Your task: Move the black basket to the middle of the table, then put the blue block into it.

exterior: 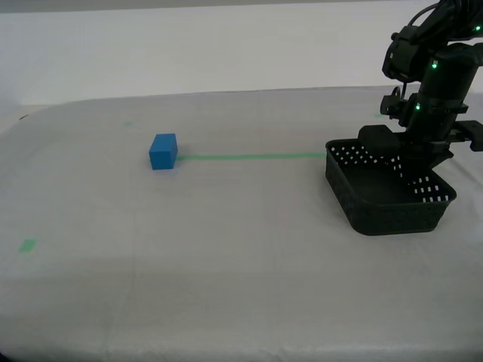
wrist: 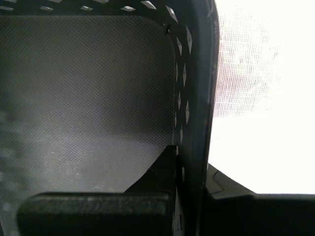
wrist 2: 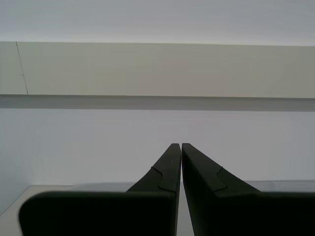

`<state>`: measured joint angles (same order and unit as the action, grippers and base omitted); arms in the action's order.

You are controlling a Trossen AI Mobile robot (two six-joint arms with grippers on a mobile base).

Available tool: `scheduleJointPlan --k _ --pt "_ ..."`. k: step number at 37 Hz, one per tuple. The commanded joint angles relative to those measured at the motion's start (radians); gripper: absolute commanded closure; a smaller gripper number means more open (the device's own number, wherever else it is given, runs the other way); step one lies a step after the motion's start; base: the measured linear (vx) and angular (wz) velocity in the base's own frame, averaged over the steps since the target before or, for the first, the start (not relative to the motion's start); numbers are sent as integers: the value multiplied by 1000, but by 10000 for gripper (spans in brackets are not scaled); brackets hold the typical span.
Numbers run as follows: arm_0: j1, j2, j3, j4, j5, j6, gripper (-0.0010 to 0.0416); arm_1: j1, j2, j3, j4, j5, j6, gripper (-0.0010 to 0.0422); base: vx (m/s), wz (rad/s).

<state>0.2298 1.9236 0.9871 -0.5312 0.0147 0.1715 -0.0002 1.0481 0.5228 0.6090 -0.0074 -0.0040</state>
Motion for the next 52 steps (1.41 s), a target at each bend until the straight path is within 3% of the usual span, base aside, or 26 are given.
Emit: scheduleJointPlan --k 1,21,33,52 --pt "1 -3 3 0 3 1 407 0 0 0 6 0 2 412 0 0" --pt "1 -113 1 -5 2 15 406 0 0 0 6 0 2 412 0 0" --pt "2 -251 4 -20 -23 67 406 0 0 0 6 0 2 412 0 0" --pt "8 -303 174 -243 -24 91 406 0 0 0 6 0 2 412 0 0"
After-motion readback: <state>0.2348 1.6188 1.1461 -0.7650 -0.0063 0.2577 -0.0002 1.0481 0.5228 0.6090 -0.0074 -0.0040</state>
